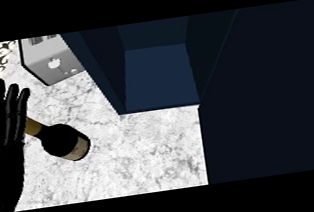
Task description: Pick up the wine, place it into the cabinet and close the cabinet
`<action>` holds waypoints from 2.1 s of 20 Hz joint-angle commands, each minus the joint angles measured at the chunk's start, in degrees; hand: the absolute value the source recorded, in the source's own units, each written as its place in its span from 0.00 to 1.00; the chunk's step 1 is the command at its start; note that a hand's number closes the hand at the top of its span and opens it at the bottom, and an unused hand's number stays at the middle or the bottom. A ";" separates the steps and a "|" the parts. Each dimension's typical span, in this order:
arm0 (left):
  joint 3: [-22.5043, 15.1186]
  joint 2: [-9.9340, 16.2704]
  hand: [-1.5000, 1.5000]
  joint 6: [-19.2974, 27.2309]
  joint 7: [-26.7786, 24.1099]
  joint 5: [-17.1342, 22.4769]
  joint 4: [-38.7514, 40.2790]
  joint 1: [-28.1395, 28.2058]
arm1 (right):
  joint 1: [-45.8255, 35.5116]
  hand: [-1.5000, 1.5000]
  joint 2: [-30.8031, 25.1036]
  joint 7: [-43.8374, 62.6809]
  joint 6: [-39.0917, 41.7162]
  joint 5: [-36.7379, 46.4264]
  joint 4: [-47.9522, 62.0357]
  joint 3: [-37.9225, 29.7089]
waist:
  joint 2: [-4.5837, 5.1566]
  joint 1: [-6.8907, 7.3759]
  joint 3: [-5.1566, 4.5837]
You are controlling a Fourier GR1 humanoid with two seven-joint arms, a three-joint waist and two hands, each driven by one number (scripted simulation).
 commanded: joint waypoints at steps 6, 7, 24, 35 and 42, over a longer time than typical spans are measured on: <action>16.73 7.22 0.00 -9.10 -3.58 16.63 3.15 4.97 | 9.27 0.00 0.60 3.20 2.16 0.30 -12.32 4.60 | 0.75 -0.15 1.77; 12.11 0.35 0.00 -5.33 2.53 20.81 5.39 4.64 | 7.72 0.00 -0.79 3.91 7.85 -4.10 -7.91 9.04 | 0.71 0.38 1.71; 18.88 5.81 0.00 4.32 27.50 31.99 -17.31 5.15 | -4.93 0.00 -4.13 36.19 0.25 -8.80 -28.80 8.00 | 0.76 0.12 1.78; 16.06 6.71 0.00 9.10 31.81 26.54 -16.54 0.61 | -15.43 0.00 -6.95 47.19 -2.59 -11.40 -29.88 2.49 | 0.76 -0.16 1.80; 16.62 7.22 0.00 8.81 28.36 24.98 -3.72 -6.65 | -20.49 0.00 -6.37 48.69 -4.35 -9.67 -26.90 2.67 | 0.90 -0.45 1.80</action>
